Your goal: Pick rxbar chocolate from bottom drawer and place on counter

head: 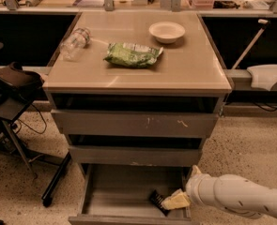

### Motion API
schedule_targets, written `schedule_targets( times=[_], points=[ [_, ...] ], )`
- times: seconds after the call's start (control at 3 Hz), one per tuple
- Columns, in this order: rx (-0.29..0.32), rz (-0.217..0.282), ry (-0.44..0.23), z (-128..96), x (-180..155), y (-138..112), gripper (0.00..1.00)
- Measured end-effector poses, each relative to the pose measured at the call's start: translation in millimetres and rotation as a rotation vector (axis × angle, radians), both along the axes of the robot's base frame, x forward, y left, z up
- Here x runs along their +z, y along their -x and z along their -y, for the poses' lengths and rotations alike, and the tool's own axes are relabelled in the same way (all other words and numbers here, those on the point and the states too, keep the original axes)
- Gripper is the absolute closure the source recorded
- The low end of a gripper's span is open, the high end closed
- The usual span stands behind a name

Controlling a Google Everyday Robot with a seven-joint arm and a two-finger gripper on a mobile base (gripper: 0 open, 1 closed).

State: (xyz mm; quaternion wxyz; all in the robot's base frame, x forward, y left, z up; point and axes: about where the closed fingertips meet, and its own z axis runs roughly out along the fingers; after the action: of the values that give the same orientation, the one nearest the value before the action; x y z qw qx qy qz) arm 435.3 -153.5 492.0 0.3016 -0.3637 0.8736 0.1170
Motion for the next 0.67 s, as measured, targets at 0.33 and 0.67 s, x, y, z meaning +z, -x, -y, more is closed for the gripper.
schedule_targets(
  times=[0.33, 0.67],
  points=[
    [-0.213, -0.085, 0.016, 28, -66, -24, 0.0],
    [-0.247, -0.052, 0.08, 46, -76, -43, 0.0]
  ],
)
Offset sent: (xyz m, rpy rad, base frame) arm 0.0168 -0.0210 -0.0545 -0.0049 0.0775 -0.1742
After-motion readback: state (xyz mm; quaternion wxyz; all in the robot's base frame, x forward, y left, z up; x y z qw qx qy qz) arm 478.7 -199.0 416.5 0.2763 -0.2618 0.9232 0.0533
